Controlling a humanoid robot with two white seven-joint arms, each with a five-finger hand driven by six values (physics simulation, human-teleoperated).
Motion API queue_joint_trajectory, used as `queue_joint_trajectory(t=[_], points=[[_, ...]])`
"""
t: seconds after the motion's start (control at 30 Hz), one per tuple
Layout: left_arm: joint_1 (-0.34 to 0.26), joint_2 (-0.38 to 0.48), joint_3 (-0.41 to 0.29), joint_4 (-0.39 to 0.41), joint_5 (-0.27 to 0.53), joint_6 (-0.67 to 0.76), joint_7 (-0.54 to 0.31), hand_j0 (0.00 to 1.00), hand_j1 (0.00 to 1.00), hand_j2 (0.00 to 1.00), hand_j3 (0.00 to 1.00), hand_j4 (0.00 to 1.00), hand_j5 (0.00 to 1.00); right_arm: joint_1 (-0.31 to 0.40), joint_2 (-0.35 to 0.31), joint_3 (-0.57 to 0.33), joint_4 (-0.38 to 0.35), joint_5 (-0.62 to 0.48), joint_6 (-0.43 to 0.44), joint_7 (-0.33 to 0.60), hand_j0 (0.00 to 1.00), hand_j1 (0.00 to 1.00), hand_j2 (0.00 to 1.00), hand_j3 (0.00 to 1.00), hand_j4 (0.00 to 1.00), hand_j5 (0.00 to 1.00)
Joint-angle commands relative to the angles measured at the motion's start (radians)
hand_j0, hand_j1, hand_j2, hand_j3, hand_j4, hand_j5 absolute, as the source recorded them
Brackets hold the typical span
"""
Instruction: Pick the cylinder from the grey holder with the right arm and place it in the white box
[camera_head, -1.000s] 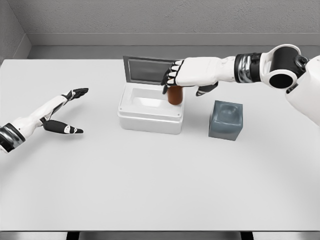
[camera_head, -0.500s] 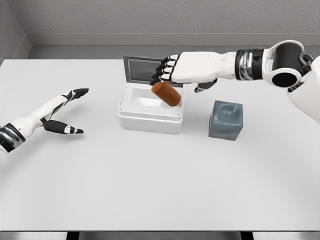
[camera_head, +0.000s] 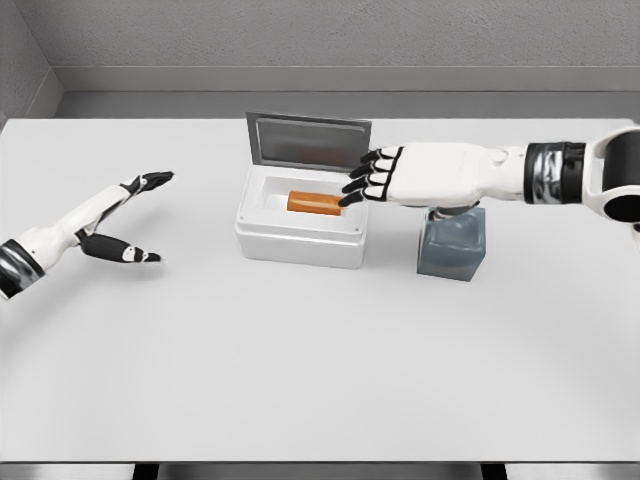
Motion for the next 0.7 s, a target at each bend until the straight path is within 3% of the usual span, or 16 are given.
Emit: queue_joint_trajectory(t=[0.0, 0.07, 0.13, 0.2, 0.27, 0.37, 0.5, 0.6, 0.67], points=[[-0.006, -0.006, 0.004, 0.04, -0.008, 0.0, 0.002, 1.0, 1.0, 1.0, 1.0, 1.0, 1.0, 0.006, -0.102, -0.09, -0.009, -0.042, 0.004, -0.001, 1.0, 1.0, 1.0, 1.0, 1.0, 1.0], [-0.081, -0.08, 0.005, 0.129, 0.024, 0.0, 0.002, 1.0, 1.0, 1.0, 1.0, 1.0, 1.0, 0.054, -0.187, -0.138, -0.009, -0.085, 0.004, -0.001, 1.0, 1.0, 1.0, 1.0, 1.0, 1.0], [-0.146, -0.193, 0.013, 0.255, -0.047, 0.0, -0.001, 1.0, 1.0, 1.0, 1.0, 1.0, 1.0, 0.097, -0.223, -0.175, -0.009, -0.086, 0.004, -0.001, 1.0, 1.0, 1.0, 1.0, 1.0, 1.0], [-0.172, -0.264, 0.017, 0.336, -0.047, 0.0, -0.001, 1.0, 1.0, 1.0, 1.0, 1.0, 1.0, 0.118, -0.237, -0.201, -0.008, -0.086, 0.004, -0.001, 1.0, 1.0, 1.0, 1.0, 1.0, 1.0], [-0.18, -0.311, 0.033, 0.343, -0.042, 0.0, -0.003, 1.0, 1.0, 1.0, 1.0, 1.0, 1.0, 0.127, -0.241, -0.204, -0.009, -0.086, 0.004, -0.001, 1.0, 1.0, 1.0, 1.0, 1.0, 1.0], [-0.21, -0.4, 0.053, 0.419, -0.048, 0.0, -0.007, 1.0, 1.0, 1.0, 1.0, 1.0, 1.0, 0.143, -0.25, -0.239, -0.008, -0.089, 0.004, -0.001, 1.0, 1.0, 1.0, 1.0, 1.0, 1.0], [-0.213, -0.414, 0.08, 0.418, -0.042, 0.0, -0.056, 1.0, 1.0, 1.0, 1.0, 1.0, 1.0, 0.161, -0.252, -0.244, -0.008, -0.089, 0.004, -0.001, 1.0, 1.0, 1.0, 1.0, 1.0, 1.0], [-0.209, -0.436, 0.123, 0.415, -0.027, 0.0, -0.144, 1.0, 1.0, 1.0, 1.0, 1.0, 1.0, 0.161, -0.266, -0.244, -0.008, -0.092, 0.004, -0.001, 1.0, 1.0, 1.0, 1.0, 1.0, 1.0], [-0.209, -0.451, 0.142, 0.415, -0.01, 0.0, -0.147, 1.0, 1.0, 1.0, 1.0, 1.0, 1.0, 0.161, -0.266, -0.244, -0.008, -0.089, 0.004, -0.001, 1.0, 1.0, 1.0, 1.0, 1.0, 1.0]])
